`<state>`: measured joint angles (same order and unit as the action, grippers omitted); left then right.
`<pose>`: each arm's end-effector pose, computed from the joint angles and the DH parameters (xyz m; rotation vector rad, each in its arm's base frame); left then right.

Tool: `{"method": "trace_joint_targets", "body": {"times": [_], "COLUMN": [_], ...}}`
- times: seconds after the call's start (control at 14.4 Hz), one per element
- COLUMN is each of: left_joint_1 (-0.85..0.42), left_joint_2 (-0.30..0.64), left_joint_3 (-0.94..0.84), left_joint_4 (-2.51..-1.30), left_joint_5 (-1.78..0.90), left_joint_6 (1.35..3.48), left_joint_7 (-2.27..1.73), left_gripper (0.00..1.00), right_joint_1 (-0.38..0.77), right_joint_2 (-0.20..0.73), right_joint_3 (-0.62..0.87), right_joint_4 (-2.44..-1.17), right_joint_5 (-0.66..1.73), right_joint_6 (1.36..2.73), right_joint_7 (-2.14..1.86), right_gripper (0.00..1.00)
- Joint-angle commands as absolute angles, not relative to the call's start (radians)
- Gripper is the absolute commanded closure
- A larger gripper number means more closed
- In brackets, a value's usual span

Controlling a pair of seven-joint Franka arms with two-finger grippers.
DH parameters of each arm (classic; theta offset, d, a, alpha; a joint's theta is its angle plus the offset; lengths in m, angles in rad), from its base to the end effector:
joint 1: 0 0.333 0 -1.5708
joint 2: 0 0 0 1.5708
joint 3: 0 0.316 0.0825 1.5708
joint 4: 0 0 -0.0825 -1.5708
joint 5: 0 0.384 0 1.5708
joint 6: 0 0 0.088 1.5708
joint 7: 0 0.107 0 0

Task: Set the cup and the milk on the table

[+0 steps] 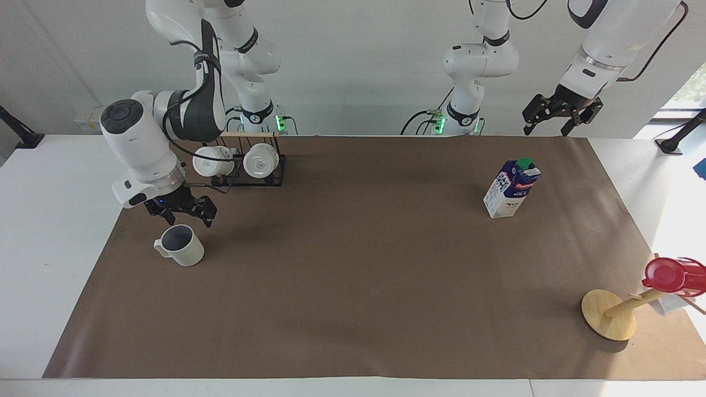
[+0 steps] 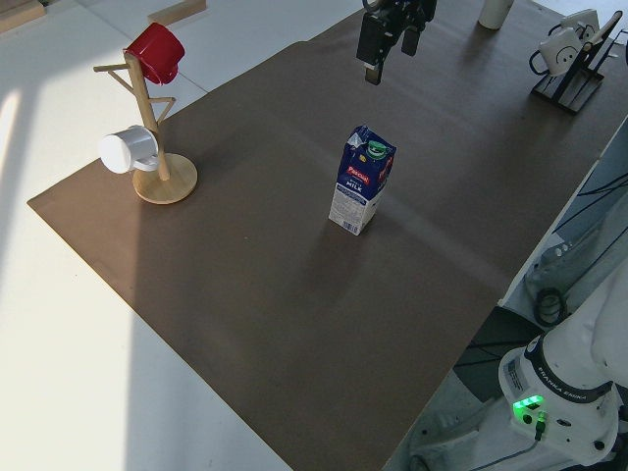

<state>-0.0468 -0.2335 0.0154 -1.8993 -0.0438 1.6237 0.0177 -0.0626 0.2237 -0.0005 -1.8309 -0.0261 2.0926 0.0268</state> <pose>0.4803 -0.0188 0.5947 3.0931 -0.0717 -0.0657 0.6195 -0.0404 0.4137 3.1151 -0.1205 0.0586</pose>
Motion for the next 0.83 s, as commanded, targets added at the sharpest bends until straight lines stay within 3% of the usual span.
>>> {"method": "trace_joint_targets", "body": {"times": [0.0,0.28,0.42,0.48,0.55,0.62,0.69,0.76], "left_joint_1": [-0.034,-0.034,-0.034,-0.034,-0.034,-0.032,-0.032,-0.032], "left_joint_2": [-0.288,-0.330,-0.331,-0.331,-0.333,-0.336,-0.336,-0.336], "left_joint_3": [0.011,0.011,0.011,0.011,0.011,0.011,0.011,0.011], "left_joint_4": [-2.015,-2.147,-2.180,-2.192,-2.204,-2.213,-2.227,-2.247], "left_joint_5": [-0.043,-0.041,-0.014,-0.008,-0.008,-0.008,-0.008,-0.006], "left_joint_6": [1.713,1.845,1.874,1.888,1.900,1.910,1.927,1.957], "left_joint_7": [0.034,0.049,0.055,0.057,0.072,0.077,0.077,0.078], "left_gripper": [0.00,0.00,0.00,0.00,0.00,0.00,0.00,0.00], "right_joint_1": [-0.086,-0.103,-0.103,-0.103,-0.103,-0.101,-0.101,-0.100], "right_joint_2": [0.242,0.262,0.268,0.268,0.267,0.267,0.268,0.268], "right_joint_3": [0.003,0.002,0.002,0.002,0.002,0.002,0.002,0.002], "right_joint_4": [-1.879,-1.956,-1.956,-1.956,-1.956,-1.956,-1.953,-1.951], "right_joint_5": [-0.031,-0.034,-0.034,-0.035,-0.035,-0.035,-0.035,-0.035], "right_joint_6": [2.163,2.279,2.289,2.281,2.272,2.272,2.272,2.272], "right_joint_7": [-0.027,-0.072,-0.101,-0.103,-0.103,-0.098,-0.100,-0.098], "right_gripper": [0.00,0.00,0.09,0.24,0.52,0.91,1.00,1.00]}}
